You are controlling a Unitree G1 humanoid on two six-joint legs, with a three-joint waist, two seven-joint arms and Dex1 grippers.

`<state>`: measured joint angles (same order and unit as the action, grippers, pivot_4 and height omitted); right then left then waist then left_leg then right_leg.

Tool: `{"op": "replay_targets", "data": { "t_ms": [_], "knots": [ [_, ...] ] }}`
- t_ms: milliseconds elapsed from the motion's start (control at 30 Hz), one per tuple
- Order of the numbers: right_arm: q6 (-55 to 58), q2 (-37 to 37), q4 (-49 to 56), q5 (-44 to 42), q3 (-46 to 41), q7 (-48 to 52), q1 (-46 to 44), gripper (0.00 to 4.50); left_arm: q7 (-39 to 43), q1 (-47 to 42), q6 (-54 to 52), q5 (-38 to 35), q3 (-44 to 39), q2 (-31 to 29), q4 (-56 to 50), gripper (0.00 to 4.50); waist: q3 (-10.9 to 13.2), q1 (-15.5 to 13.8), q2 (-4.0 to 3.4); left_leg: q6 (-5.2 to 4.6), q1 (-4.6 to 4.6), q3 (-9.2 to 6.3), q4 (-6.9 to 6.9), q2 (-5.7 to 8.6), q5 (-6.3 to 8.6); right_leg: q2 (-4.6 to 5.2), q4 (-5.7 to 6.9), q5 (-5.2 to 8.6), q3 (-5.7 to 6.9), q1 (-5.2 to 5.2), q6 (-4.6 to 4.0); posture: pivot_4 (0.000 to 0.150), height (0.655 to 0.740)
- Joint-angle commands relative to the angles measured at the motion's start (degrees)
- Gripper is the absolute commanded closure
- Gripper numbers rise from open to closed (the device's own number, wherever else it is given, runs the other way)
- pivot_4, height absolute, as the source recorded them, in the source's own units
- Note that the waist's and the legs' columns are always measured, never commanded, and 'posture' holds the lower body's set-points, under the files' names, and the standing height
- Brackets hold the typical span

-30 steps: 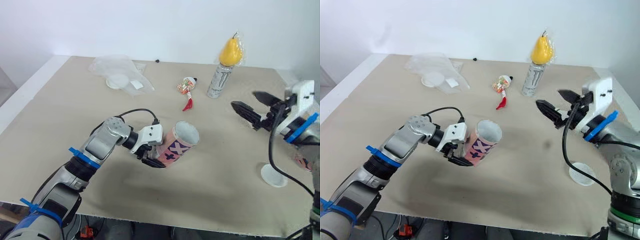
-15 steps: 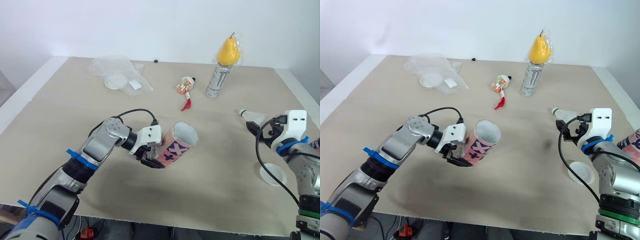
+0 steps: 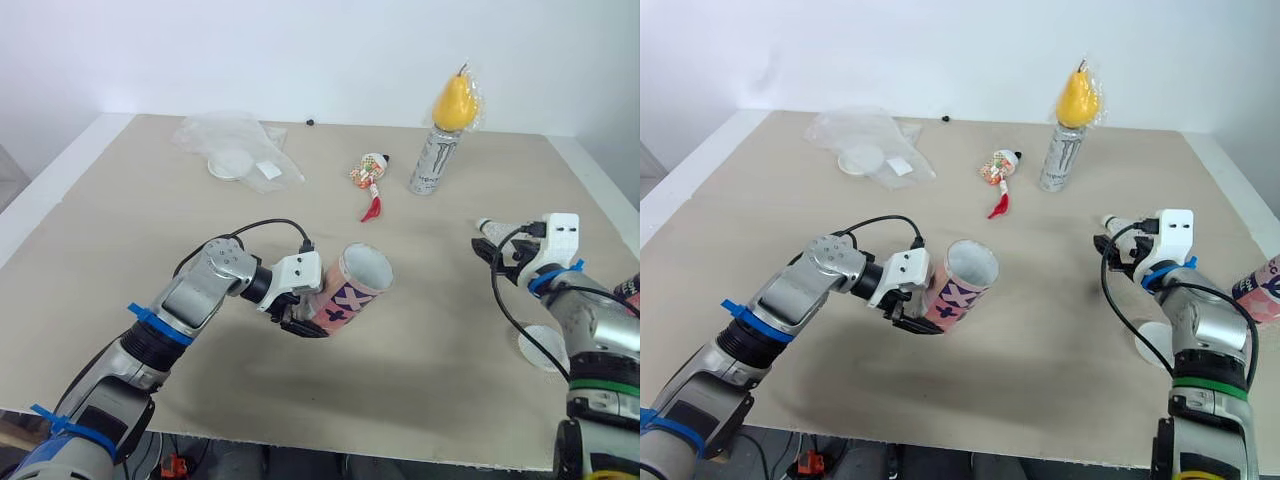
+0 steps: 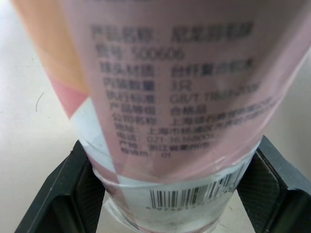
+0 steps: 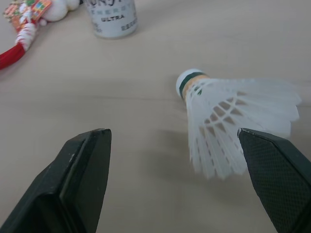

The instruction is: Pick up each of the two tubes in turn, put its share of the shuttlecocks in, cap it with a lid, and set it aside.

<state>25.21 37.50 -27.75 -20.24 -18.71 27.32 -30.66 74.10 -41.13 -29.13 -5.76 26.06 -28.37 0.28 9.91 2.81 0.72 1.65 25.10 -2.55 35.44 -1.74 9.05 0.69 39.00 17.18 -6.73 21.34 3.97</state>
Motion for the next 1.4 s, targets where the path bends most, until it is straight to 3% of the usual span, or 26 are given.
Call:
{"op": "replay_targets", "data": {
  "t_ms": [33, 467, 600, 833, 1000, 1133, 1267, 1400],
  "knots": [
    [-3.57, 0.41, -3.30, 1.25, -0.01, 0.67, -3.30, 0.07, 0.15, 0.97, -0.93, 0.28, 0.99, -0.94, -0.32, 1.10, 0.00, 0.01, 0.00, 0.00, 0.00, 0.01, 0.00, 0.00, 0.00, 0.00, 0.00, -0.01, 0.00, 0.00, -0.01, 0.150, 0.7400],
    [-8.37, -2.49, -14.39, 2.82, 0.25, 0.38, -11.09, 0.07, -0.37, 0.85, -0.93, 0.27, 0.71, -1.17, 0.08, 1.10, 0.01, 0.07, -0.01, 0.00, 0.00, 0.01, -0.02, 0.00, 0.00, -0.01, 0.00, -0.02, -0.01, 0.01, -0.04, 0.150, 0.7400],
    [-9.74, -2.88, -17.68, 3.49, 0.29, -0.61, -13.16, 1.39, -0.48, 0.84, -0.92, 0.19, 0.68, -1.26, 0.16, 1.10, 0.01, 0.10, -0.02, 0.00, 0.00, 0.00, -0.02, 0.00, 0.00, 0.00, 0.00, -0.03, -0.01, 0.00, -0.05, 0.150, 0.7400],
    [-11.44, -3.11, -21.18, 3.71, -0.18, -2.65, -15.45, 4.44, -0.84, 0.86, -0.99, 0.10, 0.49, -1.44, 0.24, 1.10, 0.01, 0.13, -0.02, 0.00, 0.00, 0.00, -0.03, 0.00, 0.00, 0.00, 0.00, -0.06, -0.01, 0.01, -0.10, 0.150, 0.7400],
    [-11.95, -3.21, -20.83, 3.77, 0.29, -2.17, -14.99, 4.44, -0.97, 0.85, -0.97, -0.06, 0.48, -1.61, 0.25, 1.10, 0.02, 0.14, -0.02, 0.00, -0.01, 0.00, -0.03, 0.00, 0.00, -0.01, 0.00, -0.07, -0.01, 0.01, -0.12, 0.150, 0.7400],
    [-9.92, -2.02, -11.57, 4.06, 1.71, -0.13, -11.04, 4.44, -0.96, 0.68, -0.95, -0.22, 0.51, -1.75, 0.20, 1.10, 0.02, 0.13, -0.03, 0.00, 0.00, 0.00, -0.03, 0.00, 0.00, -0.01, 0.00, -0.07, -0.01, 0.01, -0.12, 0.150, 0.7400],
    [-3.39, 3.64, 15.05, 6.21, 4.38, 1.68, -1.27, 4.44, -0.63, 0.62, -1.18, -0.87, 0.23, -2.01, 0.01, 1.10, 0.06, -0.02, -0.18, 0.00, 0.10, -0.05, -0.07, 0.01, 0.00, 0.00, 0.01, -0.01, 0.01, 0.08, -0.08, 0.150, 0.7400],
    [-3.63, 12.21, 35.91, 2.63, 6.46, 14.45, 3.48, 4.44, 0.14, 0.18, -1.18, -1.77, 0.31, -2.12, 0.41, 1.10, 0.18, 0.18, -0.50, 0.01, 0.08, -0.03, -0.08, 0.02, 0.01, -0.01, 0.02, 0.06, 0.00, 0.12, 0.03, 0.150, 0.7400]
  ]
}}
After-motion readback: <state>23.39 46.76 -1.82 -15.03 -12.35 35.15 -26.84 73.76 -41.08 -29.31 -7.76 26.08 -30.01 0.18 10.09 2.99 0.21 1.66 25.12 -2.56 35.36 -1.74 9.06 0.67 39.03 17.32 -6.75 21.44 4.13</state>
